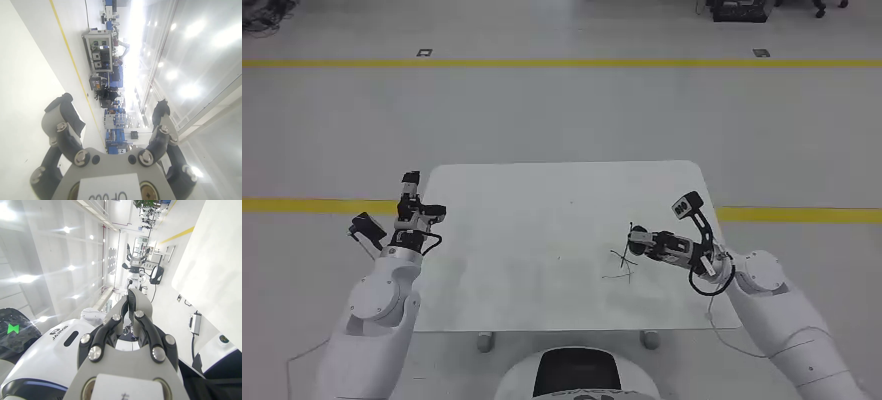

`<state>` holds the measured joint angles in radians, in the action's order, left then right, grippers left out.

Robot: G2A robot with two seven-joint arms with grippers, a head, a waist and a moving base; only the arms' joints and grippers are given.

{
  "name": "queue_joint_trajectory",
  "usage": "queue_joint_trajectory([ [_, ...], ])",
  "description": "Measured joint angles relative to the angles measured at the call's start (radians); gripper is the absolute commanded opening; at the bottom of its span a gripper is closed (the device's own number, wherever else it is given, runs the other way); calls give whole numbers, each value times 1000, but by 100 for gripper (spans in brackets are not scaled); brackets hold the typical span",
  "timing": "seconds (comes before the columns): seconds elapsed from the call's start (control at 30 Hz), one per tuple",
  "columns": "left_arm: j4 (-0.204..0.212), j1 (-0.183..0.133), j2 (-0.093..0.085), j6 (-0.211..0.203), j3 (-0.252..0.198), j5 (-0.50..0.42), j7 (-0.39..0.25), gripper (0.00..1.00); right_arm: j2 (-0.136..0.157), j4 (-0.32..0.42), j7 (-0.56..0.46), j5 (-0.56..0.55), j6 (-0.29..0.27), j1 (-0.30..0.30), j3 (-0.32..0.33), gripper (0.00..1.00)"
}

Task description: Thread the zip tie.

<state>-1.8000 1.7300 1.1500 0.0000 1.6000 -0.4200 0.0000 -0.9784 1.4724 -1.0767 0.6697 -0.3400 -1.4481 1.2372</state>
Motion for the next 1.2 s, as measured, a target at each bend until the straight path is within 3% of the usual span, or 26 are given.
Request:
queue_joint_trajectory([
  [0.43,-10,-1,0,-4,-9,21,-8,100,-3,12,39,-8,0,-6,-3,0],
  [0.57,-66,22,0,-9,-72,144,-46,100,-12,24,90,-11,0,-16,1,0],
  [0.73,-114,29,7,13,-207,274,-98,100,-30,16,108,-4,0,-23,3,0],
  [1.07,-113,24,7,12,-220,289,-97,100,-31,15,112,-9,0,-23,4,0],
  [1.2,-113,0,11,29,-281,312,-145,100,-41,11,221,-54,0,-24,0,0],
])
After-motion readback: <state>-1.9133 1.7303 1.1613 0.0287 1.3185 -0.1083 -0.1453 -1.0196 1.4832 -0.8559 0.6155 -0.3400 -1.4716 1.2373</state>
